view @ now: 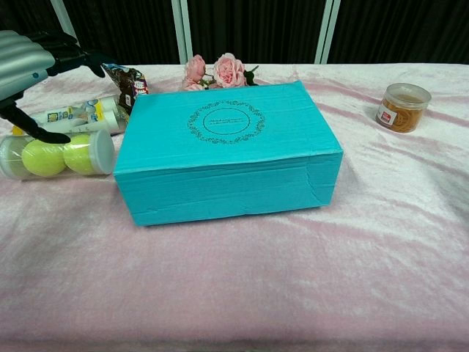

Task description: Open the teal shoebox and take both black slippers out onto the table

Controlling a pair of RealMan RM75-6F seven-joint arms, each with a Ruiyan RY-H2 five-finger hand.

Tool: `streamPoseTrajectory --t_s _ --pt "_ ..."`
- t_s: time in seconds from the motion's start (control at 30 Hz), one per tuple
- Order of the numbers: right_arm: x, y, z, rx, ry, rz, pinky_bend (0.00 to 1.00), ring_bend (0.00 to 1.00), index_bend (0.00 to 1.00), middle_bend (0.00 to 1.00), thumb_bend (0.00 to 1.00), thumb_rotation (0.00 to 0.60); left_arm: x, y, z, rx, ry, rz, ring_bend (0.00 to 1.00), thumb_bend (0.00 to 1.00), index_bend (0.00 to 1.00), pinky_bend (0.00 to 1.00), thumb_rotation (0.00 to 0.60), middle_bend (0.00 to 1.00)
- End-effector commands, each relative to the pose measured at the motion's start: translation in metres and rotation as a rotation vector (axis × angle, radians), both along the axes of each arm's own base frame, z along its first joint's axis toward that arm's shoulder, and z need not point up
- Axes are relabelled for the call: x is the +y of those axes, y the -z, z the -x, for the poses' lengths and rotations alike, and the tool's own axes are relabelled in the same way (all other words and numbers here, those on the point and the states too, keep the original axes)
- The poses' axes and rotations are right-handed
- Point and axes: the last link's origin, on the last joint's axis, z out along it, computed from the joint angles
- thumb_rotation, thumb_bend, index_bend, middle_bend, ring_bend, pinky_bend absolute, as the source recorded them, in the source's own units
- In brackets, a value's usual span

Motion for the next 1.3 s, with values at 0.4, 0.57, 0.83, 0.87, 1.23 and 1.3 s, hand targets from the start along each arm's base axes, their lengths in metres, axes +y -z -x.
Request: streamPoseTrajectory --t_s 0.4,0.57,0.83,0.87,1.23,1.3 --pt "0.000 0.000 -0.001 0.000 -0.007 -0.002 0.14 0.00 0.00 0.07 0.27 0.600 0.006 0.016 -0.002 -0.020 0.064 0.002 0.10 0.03 0.08 0.07 0.600 0.19" --pt "0.001 0.000 -0.001 -0.002 -0.003 0.004 0.14 0.00 0.00 0.08 0.27 0.600 0.011 0.026 -0.004 -0.008 0.099 -0.008 0.10 0.03 0.08 0.07 0.600 0.19" --pt "0.004 -0.002 -0.001 0.003 0.009 0.014 0.14 0.00 0.00 0.07 0.27 0.600 0.024 0.045 -0.008 -0.016 0.111 -0.010 0.10 0.03 0.08 0.07 0.600 0.19" --pt "0.004 -0.003 -0.001 0.003 0.010 0.016 0.14 0.00 0.00 0.07 0.27 0.600 0.026 0.047 -0.009 -0.017 0.113 -0.010 0.10 0.03 0.08 0.07 0.600 0.19" --pt "0.009 -0.007 0.001 0.006 0.029 0.033 0.14 0.00 0.00 0.08 0.27 0.600 0.037 0.065 -0.022 -0.055 0.120 0.012 0.10 0.03 0.08 0.07 0.600 0.19" --pt "0.010 -0.007 0.001 0.006 0.031 0.035 0.14 0.00 0.00 0.08 0.27 0.600 0.039 0.068 -0.024 -0.055 0.122 0.016 0.10 0.03 0.08 0.07 0.600 0.19"
